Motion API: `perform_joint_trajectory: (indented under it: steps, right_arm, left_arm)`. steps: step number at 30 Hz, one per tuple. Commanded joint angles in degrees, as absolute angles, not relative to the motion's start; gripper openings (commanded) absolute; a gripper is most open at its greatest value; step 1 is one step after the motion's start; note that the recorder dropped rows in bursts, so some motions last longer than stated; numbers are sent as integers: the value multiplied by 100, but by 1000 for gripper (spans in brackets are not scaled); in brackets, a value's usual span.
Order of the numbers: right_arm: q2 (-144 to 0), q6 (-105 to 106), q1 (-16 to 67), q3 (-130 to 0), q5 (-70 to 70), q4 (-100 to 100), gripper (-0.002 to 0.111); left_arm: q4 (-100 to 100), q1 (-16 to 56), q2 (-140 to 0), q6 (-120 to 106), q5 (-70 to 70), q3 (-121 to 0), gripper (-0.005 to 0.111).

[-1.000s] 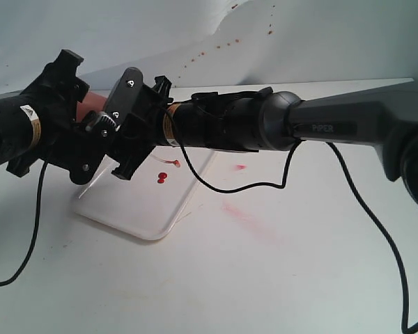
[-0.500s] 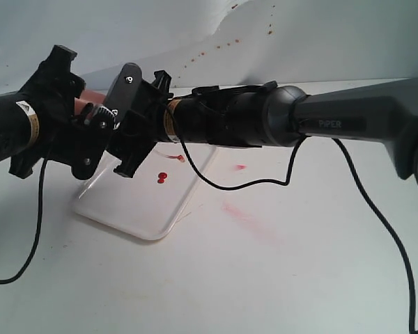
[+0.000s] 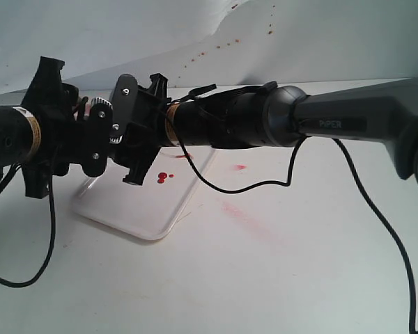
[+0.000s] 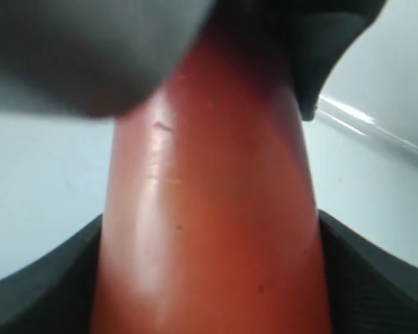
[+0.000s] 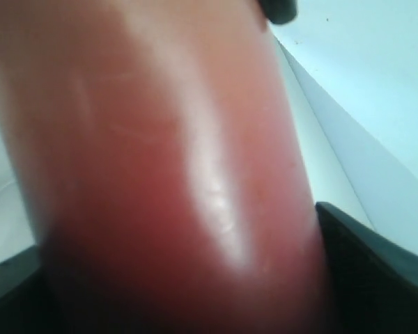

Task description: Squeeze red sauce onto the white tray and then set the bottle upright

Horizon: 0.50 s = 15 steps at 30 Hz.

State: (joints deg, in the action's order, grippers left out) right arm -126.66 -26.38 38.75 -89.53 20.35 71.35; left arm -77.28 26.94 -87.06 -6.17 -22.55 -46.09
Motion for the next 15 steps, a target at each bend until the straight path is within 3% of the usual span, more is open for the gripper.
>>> perform_joint_trajectory:
  steps: [1,15]
  right_arm:
    - [-12426,-2618,3892,-9015,2147,7426,0]
    - [-12426,-2456,3892,-9015,1462,7449,0]
  left_arm:
    - [-7097,2690,-8726,-152,-2376,-4597,0]
    - [-7097,2690,-8726,381,-2397,-4597,1]
